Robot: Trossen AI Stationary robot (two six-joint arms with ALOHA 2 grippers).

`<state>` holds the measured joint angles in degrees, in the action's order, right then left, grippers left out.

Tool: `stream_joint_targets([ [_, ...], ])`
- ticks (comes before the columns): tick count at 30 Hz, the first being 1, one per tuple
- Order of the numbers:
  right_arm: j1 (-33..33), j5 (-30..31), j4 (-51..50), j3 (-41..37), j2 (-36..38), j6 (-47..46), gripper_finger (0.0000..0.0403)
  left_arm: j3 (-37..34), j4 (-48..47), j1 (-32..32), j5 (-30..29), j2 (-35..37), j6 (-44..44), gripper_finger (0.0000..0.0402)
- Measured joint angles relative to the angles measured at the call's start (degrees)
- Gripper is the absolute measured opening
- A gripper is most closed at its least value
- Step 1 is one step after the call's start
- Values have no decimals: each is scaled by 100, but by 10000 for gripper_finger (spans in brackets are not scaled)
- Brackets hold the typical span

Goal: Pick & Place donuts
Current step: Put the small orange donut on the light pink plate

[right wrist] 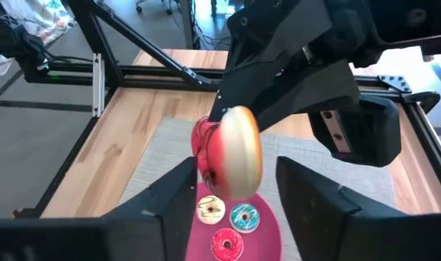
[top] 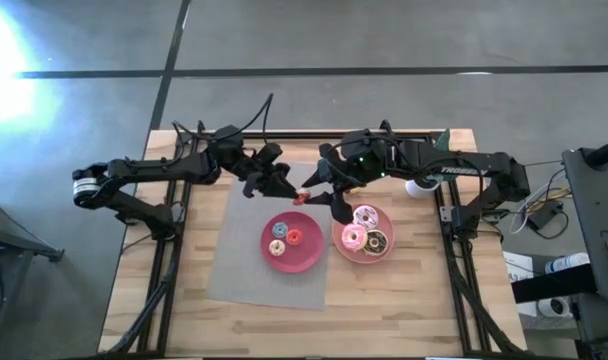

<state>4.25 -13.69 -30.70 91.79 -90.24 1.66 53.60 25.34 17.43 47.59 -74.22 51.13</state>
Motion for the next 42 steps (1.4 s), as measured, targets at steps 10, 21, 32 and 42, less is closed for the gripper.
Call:
stream_joint_targets([
  [10,1,15,-112,0,0,-57,54,0,-31,-45,-254,2,113,50],
  [21,7,27,-1133,0,0,-616,14,0,-1668,24,-1236,72,-485,137],
  [32,-118,-442,-1564,-369,-880,-2091,13,-21,-4581,-477,-4025,994,-1665,154],
  [42,-226,-1376,-1026,-337,-2300,-2436,13,-37,-5051,-1891,-5532,1979,-1503,154],
])
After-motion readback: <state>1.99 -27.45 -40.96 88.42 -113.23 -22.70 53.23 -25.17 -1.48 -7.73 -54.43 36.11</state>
